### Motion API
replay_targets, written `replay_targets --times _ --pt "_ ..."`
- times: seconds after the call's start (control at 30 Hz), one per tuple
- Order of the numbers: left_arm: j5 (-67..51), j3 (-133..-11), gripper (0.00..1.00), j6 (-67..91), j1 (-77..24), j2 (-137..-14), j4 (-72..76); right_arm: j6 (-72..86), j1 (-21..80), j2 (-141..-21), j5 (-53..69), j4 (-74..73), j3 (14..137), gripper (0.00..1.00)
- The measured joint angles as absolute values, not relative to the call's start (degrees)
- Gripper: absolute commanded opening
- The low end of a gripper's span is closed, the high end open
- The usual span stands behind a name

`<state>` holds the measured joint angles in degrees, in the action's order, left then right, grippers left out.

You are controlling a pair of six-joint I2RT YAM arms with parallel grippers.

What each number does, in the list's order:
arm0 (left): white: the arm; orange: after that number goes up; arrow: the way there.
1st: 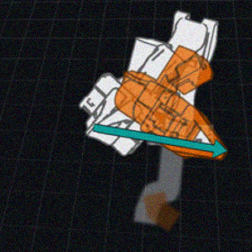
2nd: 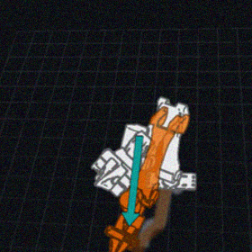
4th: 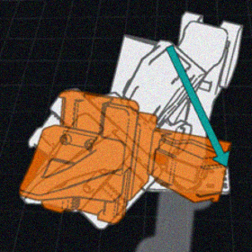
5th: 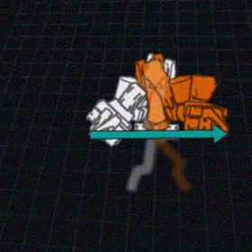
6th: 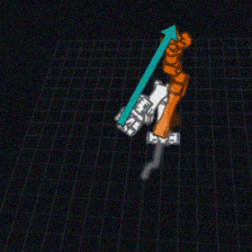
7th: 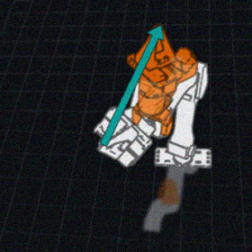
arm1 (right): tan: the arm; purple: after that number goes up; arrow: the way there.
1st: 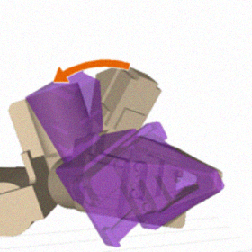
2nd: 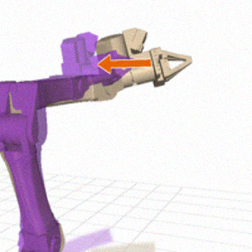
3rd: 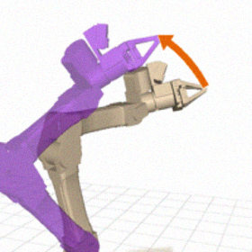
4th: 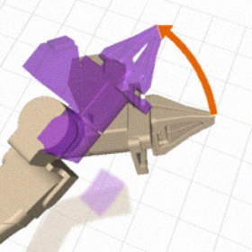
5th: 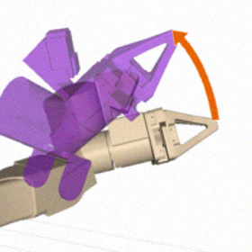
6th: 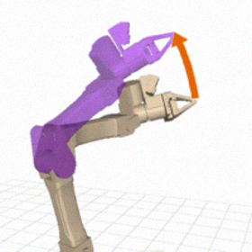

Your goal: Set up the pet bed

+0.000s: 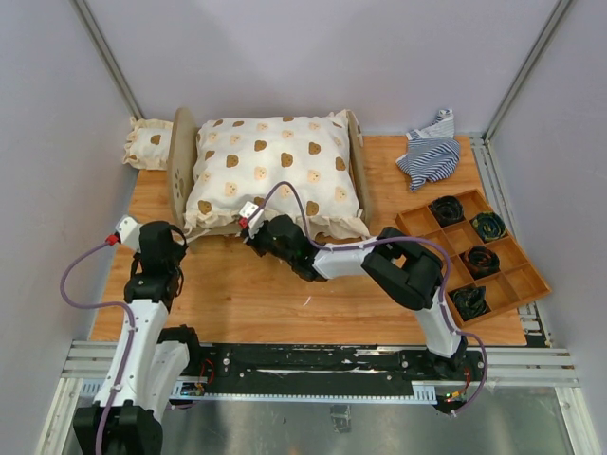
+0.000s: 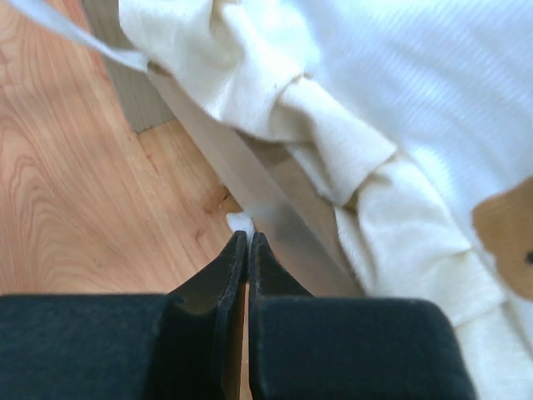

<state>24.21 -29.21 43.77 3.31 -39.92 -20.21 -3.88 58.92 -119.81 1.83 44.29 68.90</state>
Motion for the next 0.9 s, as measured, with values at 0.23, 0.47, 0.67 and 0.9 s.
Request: replay_targets --times 0.23,0.47,0.67,0.9 --pt "22.22 -30.37 0.00 37.21 3.31 -35.48 -25.89 -4.29 58.83 -119.81 1.85 41.82 72.03 0.00" --pt "14.92 -38.17 0.00 31.00 3.22 -32.05 -27.11 -4.49 58.83 -119.90 1.85 40.23 73.23 0.00" --pt "3.99 -38.61 0.00 25.69 3.20 -29.67 -27.07 -4.54 58.72 -120.46 2.20 37.95 75.22 0.00" --pt "-5.43 -38.61 0.00 27.38 3.07 -26.11 -28.18 -4.75 58.17 -120.60 3.25 35.38 76.18 0.00"
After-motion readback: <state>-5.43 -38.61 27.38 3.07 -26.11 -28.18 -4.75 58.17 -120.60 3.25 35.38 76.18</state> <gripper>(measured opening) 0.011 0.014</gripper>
